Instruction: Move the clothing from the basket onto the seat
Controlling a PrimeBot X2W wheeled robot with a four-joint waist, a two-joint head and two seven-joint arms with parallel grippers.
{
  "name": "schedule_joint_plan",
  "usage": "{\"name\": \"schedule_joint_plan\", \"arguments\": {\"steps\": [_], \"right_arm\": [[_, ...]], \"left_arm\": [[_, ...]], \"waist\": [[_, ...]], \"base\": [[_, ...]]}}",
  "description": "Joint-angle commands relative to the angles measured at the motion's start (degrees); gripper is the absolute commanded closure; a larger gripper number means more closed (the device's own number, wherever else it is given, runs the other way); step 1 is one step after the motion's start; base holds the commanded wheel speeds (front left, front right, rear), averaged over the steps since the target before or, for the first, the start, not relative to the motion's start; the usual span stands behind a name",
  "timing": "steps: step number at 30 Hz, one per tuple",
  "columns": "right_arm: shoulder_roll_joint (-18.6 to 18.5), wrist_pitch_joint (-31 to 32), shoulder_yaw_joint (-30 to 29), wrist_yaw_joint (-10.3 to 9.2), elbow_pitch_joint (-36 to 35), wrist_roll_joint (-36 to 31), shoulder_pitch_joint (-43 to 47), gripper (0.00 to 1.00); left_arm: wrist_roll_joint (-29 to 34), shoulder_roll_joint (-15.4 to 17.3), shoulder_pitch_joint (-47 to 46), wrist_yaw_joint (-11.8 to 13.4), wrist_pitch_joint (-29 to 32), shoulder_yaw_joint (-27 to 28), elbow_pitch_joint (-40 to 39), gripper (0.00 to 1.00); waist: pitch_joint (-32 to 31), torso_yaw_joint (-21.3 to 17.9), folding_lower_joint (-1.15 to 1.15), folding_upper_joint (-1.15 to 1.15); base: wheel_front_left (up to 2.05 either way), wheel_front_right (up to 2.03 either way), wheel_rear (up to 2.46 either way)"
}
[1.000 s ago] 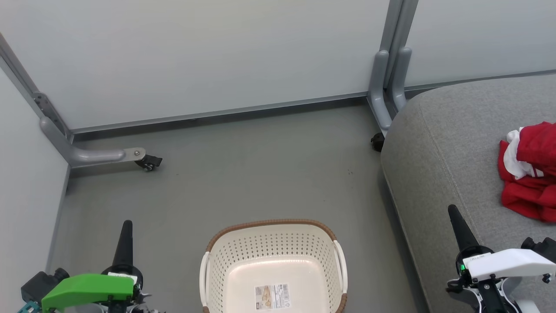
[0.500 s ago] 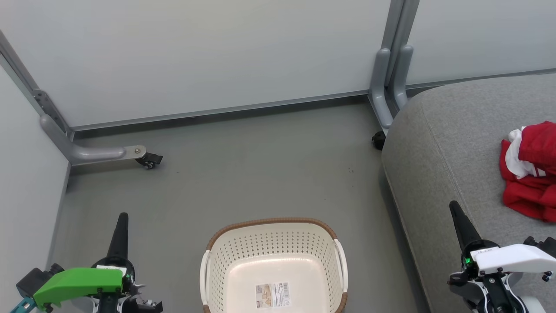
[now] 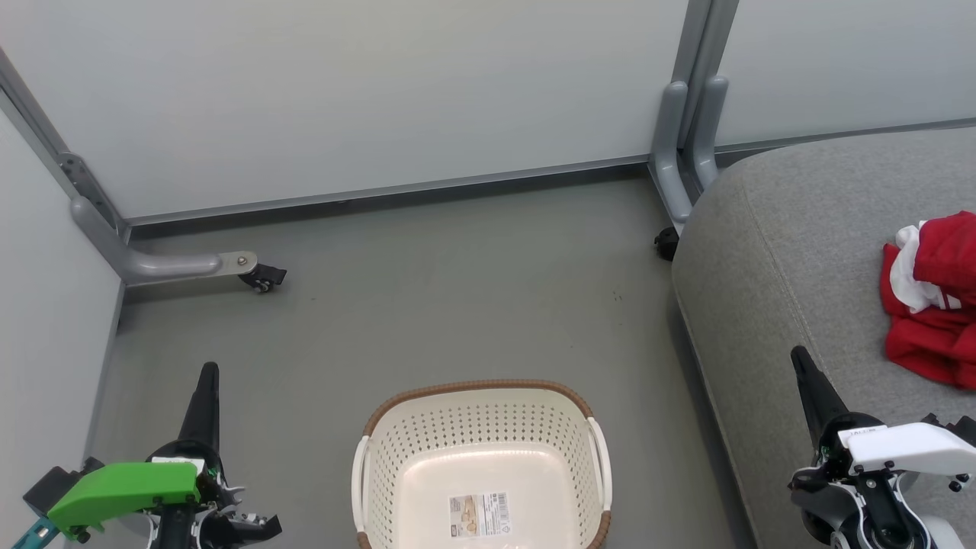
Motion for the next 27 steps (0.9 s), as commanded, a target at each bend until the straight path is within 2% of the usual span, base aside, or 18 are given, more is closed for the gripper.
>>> {"name": "schedule_joint_plan", "arguments": {"steps": [1,15,27], "right_arm": [[-0.1,0.4,-0.3,-0.01,0.2,1.2,-1.0,1.00],[0.3,2.0,-1.4,-0.02,1.2,6.3,-1.8,1.00],[0.5,2.2,-1.6,-0.02,1.2,5.8,-1.8,1.00]], "left_arm": [[-1.0,0.2,-1.3,-0.3,0.5,0.3,0.1,1.00],[-6.0,0.0,-2.4,-0.9,2.0,1.5,0.9,1.00],[-5.5,-0.2,-2.4,-0.8,2.2,1.7,0.9,1.00]], "waist": [[0.0,0.0,0.00,0.00],[0.4,0.2,0.00,0.00],[0.4,0.2,0.00,0.00]], "base": [[0.00,0.00,0.00],[0.00,0.00,0.00],[0.00,0.00,0.00]]}}
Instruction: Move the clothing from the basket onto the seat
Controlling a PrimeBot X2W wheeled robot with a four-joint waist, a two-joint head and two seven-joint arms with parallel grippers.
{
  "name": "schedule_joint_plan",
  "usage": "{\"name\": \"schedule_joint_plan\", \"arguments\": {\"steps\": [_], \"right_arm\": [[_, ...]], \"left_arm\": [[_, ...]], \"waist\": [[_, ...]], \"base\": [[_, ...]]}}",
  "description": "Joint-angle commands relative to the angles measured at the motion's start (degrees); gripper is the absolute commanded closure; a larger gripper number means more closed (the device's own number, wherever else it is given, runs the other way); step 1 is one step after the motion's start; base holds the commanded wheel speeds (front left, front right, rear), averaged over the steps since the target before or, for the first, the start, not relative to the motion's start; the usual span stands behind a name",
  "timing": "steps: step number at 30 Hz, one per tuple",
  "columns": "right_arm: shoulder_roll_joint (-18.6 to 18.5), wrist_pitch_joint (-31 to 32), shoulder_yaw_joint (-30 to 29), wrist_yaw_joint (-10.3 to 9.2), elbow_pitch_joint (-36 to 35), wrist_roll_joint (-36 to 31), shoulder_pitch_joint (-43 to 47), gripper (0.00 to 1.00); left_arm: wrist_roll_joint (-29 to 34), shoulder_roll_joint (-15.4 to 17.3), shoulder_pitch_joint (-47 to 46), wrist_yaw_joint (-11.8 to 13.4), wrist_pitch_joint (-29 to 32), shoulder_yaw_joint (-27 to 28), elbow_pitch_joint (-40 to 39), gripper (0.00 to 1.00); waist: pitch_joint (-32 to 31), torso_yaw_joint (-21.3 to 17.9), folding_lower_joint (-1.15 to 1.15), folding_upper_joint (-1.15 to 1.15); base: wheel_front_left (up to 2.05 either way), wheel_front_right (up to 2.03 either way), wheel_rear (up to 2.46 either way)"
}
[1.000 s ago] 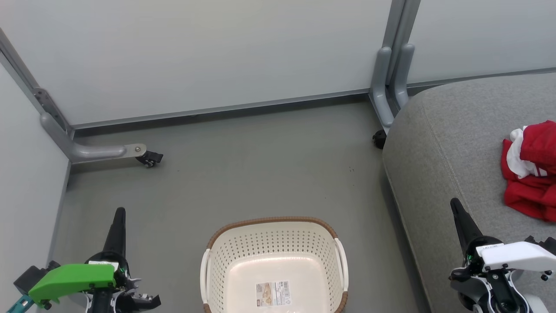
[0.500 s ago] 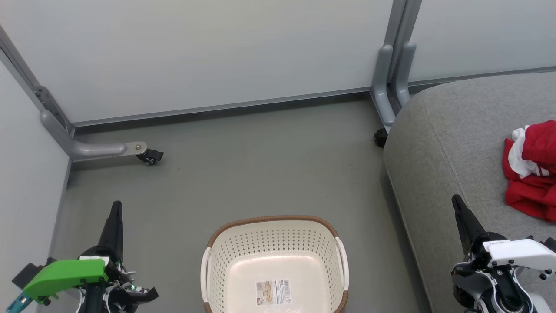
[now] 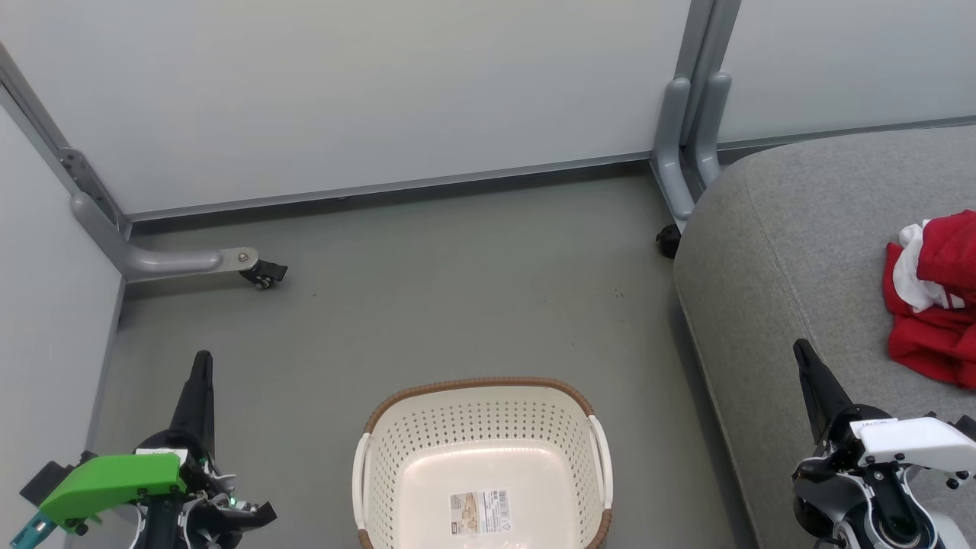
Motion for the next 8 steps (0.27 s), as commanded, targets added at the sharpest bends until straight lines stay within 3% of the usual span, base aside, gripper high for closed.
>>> {"name": "schedule_joint_plan", "arguments": {"steps": [1,8], "right_arm": [[0.1,0.2,-0.2,-0.02,0.2,-0.1,-0.5,1.00],[0.2,0.4,-0.4,-0.02,0.2,-0.2,-0.5,1.00]], "left_arm": [[0.1,-0.1,-0.8,-0.3,0.2,0.2,0.1,1.00],[0.3,-0.2,-0.9,-0.3,0.3,0.3,0.1,1.00]], "waist": [[0.0,0.0,0.00,0.00],[0.0,0.0,0.00,0.00]], "base": [[0.00,0.00,0.00],[0.00,0.00,0.00]]}}
